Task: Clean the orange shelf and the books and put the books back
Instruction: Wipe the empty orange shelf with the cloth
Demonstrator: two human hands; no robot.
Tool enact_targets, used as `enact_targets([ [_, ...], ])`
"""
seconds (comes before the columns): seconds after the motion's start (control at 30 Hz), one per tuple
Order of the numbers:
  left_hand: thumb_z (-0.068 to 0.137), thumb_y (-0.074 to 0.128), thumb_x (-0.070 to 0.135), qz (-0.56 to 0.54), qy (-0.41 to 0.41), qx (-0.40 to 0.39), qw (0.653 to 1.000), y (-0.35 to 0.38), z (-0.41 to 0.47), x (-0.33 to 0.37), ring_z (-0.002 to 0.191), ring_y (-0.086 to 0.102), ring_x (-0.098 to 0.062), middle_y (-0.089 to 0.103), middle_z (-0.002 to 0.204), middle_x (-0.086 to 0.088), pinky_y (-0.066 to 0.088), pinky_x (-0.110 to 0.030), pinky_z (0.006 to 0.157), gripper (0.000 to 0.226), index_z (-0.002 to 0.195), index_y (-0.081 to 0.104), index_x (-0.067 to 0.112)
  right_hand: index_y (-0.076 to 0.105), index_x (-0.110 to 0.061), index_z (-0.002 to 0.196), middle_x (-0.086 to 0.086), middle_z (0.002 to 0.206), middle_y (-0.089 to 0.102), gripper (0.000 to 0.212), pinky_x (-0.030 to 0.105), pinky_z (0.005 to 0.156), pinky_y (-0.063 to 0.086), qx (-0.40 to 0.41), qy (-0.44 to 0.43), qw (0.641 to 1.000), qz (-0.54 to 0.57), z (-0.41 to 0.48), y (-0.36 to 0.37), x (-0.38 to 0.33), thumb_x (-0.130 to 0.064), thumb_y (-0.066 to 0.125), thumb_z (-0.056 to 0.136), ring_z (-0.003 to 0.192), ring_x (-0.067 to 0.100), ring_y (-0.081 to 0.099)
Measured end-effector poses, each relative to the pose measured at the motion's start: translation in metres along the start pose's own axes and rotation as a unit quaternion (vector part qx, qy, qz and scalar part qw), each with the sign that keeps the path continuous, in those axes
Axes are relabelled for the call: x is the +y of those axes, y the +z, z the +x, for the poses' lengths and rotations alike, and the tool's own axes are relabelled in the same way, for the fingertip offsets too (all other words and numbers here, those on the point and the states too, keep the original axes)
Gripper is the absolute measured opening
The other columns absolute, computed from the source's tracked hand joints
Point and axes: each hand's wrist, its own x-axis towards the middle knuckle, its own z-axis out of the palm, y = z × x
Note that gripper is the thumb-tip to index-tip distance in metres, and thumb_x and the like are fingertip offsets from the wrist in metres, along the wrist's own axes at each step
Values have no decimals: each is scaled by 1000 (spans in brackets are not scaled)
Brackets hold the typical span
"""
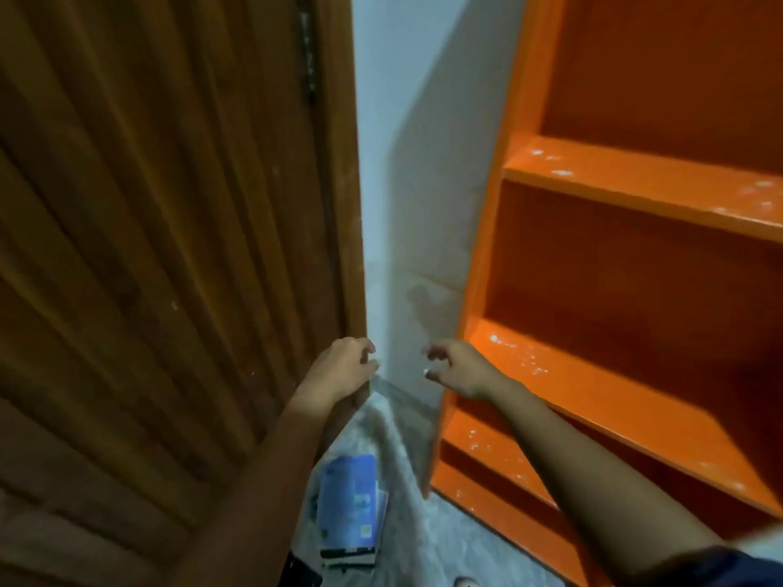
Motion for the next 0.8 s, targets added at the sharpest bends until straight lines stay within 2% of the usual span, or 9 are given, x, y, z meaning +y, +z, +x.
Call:
enact_targets([
  [0.13,92,55,36,33,81,-25,996,-4,-13,55,111,57,-25,60,122,-7,48,-35,94,35,122,58,19,59,-3,115,14,115,63,32,28,88,41,59,45,997,-7,-66,-35,-1,-13,64,85,108,28,57],
  [0.3,90,58,33,50,205,-67,975,13,-39,149,114,56,-29,59,122,-10,46,-35,94,36,121,59,15,57,-5,121,12,118,60,35,28,87,41,132,125,983,-19,-163,-88,18,-15,63,87,111,26,56],
  [0.5,92,56,33,49,343,-103,933,44,-84,270,115,55,-25,59,126,-7,46,-37,93,36,122,58,15,56,-7,120,10,118,60,36,32,91,44,228,229,946,-36,-276,-137,47,-21,62,88,110,23,56],
  [0.63,93,55,34,34,415,-131,900,69,-122,345,109,57,-25,59,122,-8,48,-40,92,34,120,59,14,59,-7,115,11,112,63,33,25,80,41,293,291,910,-43,-351,-162,72,-19,65,85,103,25,58],
  [0.8,90,57,32,21,475,-152,867,99,-156,424,112,55,-26,60,123,-9,47,-37,93,34,118,61,14,59,-7,116,11,110,62,32,21,79,40,343,345,874,-16,-425,-192,110,-15,64,86,93,19,56],
])
